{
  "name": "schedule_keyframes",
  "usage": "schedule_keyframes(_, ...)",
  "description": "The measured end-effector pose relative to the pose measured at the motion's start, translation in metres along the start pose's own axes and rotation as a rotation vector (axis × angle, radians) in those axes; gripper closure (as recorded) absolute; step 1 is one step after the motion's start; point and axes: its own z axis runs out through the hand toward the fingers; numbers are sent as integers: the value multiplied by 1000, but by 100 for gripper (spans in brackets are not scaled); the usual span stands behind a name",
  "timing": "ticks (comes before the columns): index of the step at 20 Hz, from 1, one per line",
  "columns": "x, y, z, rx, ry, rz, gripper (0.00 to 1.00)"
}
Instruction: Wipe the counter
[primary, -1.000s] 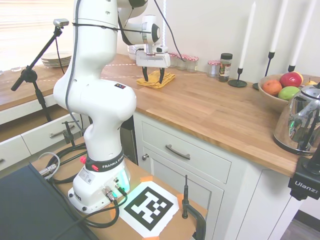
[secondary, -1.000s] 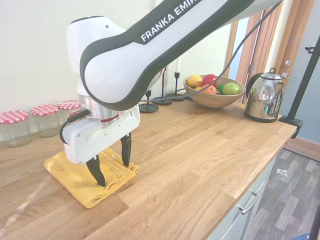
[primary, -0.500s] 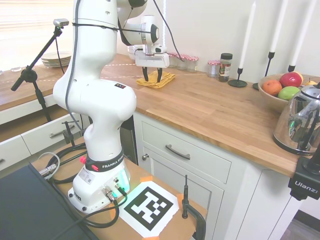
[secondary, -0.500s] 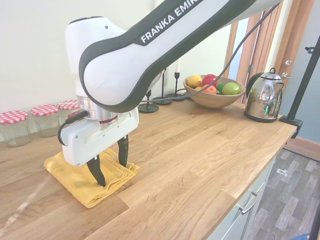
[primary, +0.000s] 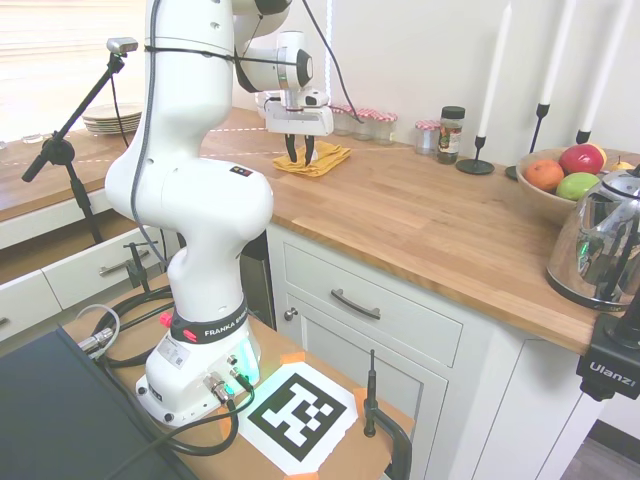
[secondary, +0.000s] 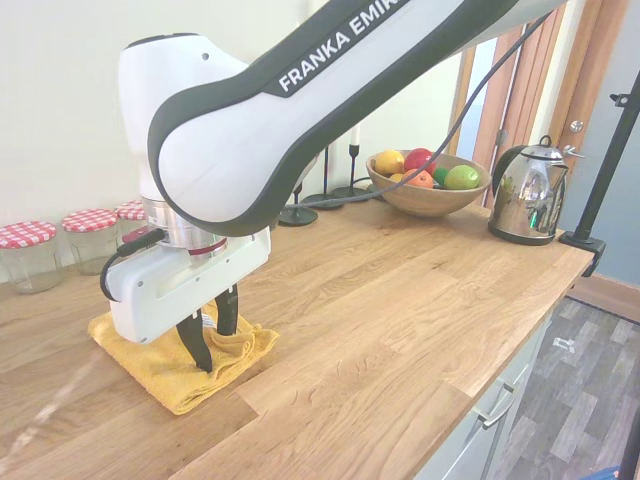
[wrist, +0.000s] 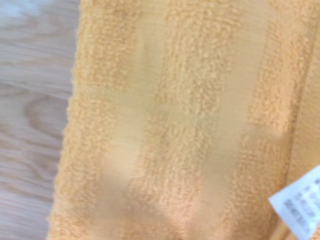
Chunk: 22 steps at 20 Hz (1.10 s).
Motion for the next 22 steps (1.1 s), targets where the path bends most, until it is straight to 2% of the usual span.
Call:
schedule_keyframes(16,9,6,0,-3,7,16,100)
schedule_keyframes(22,28,31,3,13,19,46,100)
